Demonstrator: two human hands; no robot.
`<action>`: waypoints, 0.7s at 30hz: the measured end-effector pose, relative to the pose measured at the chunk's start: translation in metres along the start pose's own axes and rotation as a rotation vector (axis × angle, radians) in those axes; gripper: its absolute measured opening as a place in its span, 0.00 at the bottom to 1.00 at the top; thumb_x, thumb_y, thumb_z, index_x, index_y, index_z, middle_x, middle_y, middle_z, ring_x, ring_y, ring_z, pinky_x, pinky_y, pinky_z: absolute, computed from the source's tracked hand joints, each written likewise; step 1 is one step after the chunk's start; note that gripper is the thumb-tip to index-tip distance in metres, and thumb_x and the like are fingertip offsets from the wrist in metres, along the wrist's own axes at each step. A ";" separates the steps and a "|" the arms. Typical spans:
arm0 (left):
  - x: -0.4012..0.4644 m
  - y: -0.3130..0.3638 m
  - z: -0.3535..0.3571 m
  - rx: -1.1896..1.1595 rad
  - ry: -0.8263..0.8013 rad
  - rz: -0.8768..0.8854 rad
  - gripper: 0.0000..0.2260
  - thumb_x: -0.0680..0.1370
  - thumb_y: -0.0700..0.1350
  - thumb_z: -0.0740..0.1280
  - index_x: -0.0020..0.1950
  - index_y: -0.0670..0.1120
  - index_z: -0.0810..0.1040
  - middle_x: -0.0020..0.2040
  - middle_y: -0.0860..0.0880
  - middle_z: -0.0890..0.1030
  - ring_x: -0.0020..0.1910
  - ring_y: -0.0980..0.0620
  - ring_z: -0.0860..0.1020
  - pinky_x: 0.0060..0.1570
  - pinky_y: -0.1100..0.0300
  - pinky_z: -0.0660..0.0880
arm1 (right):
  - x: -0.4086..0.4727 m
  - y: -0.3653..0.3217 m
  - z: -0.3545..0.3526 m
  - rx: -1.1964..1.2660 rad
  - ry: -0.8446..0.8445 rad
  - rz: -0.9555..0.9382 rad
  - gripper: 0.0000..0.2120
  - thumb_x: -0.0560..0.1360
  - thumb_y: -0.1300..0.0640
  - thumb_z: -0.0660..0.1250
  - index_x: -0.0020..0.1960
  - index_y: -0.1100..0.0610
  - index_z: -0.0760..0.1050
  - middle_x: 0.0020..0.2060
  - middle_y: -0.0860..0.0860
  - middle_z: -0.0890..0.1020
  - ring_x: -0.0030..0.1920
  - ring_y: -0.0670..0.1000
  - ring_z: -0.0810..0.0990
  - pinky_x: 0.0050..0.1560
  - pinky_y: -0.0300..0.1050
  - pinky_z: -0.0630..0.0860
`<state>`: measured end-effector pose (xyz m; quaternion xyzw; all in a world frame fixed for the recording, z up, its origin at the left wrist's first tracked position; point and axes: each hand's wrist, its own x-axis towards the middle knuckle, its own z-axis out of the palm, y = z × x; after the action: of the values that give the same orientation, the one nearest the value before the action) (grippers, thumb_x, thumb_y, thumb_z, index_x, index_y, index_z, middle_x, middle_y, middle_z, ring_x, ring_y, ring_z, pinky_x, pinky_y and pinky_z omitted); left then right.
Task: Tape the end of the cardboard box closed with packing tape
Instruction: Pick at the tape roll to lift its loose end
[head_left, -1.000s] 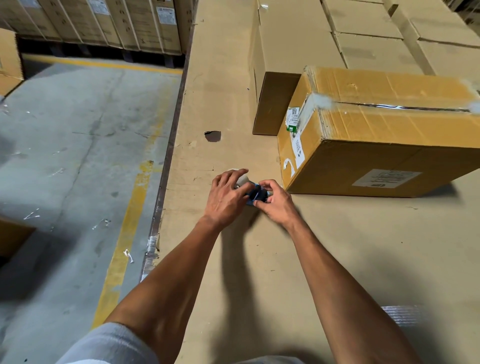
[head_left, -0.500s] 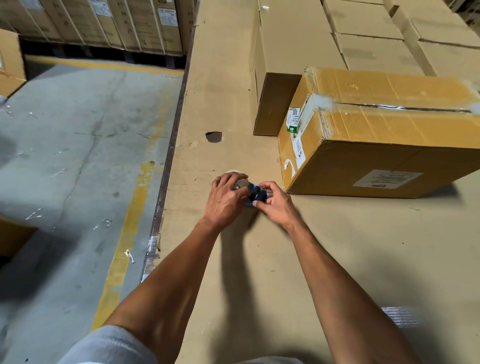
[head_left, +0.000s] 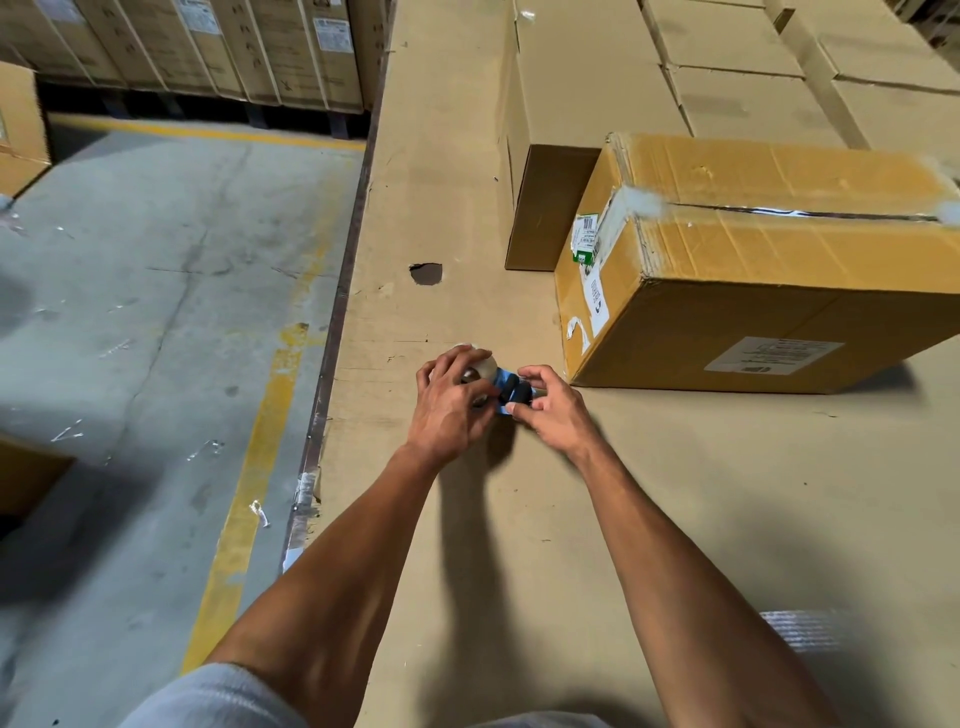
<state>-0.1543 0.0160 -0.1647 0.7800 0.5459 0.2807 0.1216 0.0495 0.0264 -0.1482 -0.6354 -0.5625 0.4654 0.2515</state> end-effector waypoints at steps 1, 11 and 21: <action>-0.002 -0.001 0.001 -0.003 0.000 -0.002 0.10 0.77 0.54 0.74 0.54 0.52 0.88 0.75 0.49 0.76 0.79 0.43 0.68 0.68 0.43 0.65 | 0.001 0.001 0.000 0.027 -0.006 -0.001 0.27 0.74 0.59 0.79 0.69 0.46 0.75 0.68 0.51 0.81 0.53 0.51 0.88 0.62 0.56 0.84; -0.012 -0.006 0.004 0.090 -0.031 0.016 0.18 0.81 0.63 0.66 0.66 0.55 0.83 0.80 0.47 0.71 0.83 0.42 0.63 0.74 0.40 0.63 | 0.016 0.000 0.002 0.189 0.041 0.096 0.14 0.83 0.59 0.68 0.69 0.52 0.76 0.64 0.52 0.81 0.58 0.53 0.86 0.52 0.57 0.87; -0.011 -0.005 -0.001 0.098 -0.050 0.018 0.22 0.81 0.64 0.64 0.71 0.57 0.79 0.80 0.46 0.70 0.83 0.41 0.63 0.73 0.39 0.63 | 0.030 0.006 0.009 0.261 0.078 0.188 0.14 0.79 0.58 0.74 0.64 0.52 0.80 0.61 0.53 0.84 0.54 0.56 0.88 0.51 0.60 0.87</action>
<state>-0.1615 0.0077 -0.1702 0.7966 0.5488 0.2352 0.0942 0.0421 0.0511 -0.1664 -0.6649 -0.4250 0.5310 0.3088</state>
